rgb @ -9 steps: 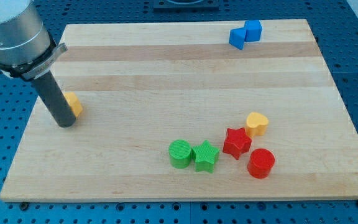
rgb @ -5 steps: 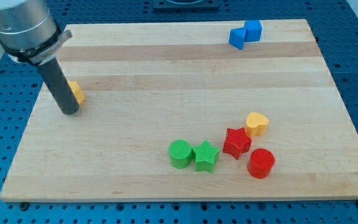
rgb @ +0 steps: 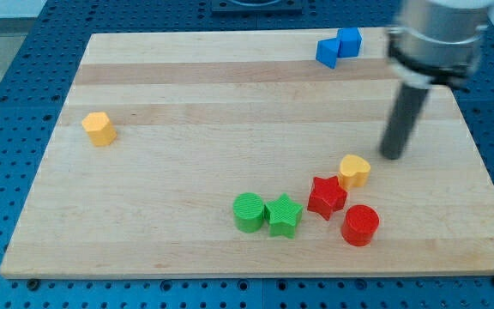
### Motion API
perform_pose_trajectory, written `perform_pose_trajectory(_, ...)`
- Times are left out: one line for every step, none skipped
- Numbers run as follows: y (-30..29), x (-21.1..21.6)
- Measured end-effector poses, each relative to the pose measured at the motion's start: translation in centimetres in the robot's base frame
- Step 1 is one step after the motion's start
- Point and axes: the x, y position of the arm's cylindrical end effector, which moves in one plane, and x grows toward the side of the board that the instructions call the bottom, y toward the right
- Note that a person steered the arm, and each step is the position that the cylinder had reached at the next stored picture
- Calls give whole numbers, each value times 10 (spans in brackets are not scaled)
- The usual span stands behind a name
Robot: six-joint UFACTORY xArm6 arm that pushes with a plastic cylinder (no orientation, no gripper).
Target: Nudge the yellow heart left a bit
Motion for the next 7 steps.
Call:
perform_pose_trajectory(8,3)
perform_pose_trajectory(-11,31)
perform_pose_trajectory(-36,42)
perform_pose_trajectory(-40,43)
perform_pose_trajectory(-54,43)
perform_pose_trajectory(-58,60)
perform_pose_trajectory(-58,63)
